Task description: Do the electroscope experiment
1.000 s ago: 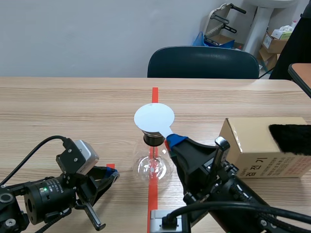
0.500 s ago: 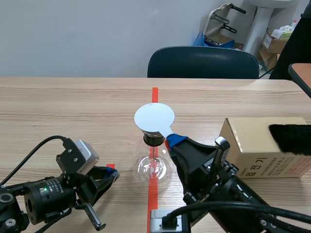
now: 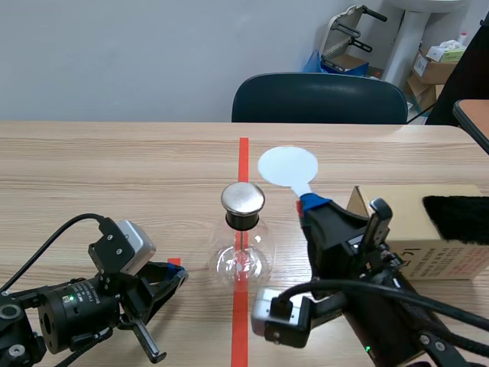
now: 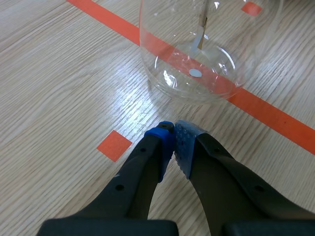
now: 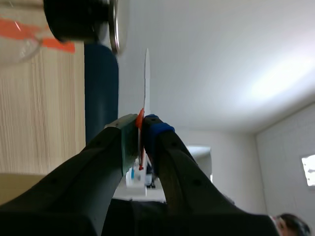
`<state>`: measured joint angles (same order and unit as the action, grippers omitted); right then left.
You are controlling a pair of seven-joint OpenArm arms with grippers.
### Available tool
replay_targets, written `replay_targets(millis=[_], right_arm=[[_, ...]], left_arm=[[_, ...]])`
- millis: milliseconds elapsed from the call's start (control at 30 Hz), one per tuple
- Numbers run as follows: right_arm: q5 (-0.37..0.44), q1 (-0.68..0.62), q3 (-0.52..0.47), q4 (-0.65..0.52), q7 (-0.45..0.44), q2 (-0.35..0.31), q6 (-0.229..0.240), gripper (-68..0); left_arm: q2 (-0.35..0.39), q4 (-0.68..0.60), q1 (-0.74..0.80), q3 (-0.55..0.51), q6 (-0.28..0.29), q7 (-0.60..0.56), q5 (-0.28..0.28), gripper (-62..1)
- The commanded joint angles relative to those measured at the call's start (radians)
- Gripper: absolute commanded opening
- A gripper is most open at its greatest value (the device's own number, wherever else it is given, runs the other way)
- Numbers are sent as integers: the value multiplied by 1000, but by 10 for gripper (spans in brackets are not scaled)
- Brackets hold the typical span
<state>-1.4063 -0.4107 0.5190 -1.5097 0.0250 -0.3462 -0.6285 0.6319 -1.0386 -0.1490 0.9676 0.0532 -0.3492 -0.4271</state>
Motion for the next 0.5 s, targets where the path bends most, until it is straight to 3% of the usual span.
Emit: replay_targets(millis=[0, 233, 467], right_arm=[[0, 11, -3, -7, 42, -9, -11, -665], [0, 11, -3, -7, 241, -9, -11, -665], [4, 11, -3, -7, 357, -9, -11, -665]], left_arm=[[-3, -21, 0, -2, 1, -14, 1, -568], [-3, -21, 0, -2, 1, -13, 1, -568], [-3, -21, 0, -2, 1, -13, 1, -568]])
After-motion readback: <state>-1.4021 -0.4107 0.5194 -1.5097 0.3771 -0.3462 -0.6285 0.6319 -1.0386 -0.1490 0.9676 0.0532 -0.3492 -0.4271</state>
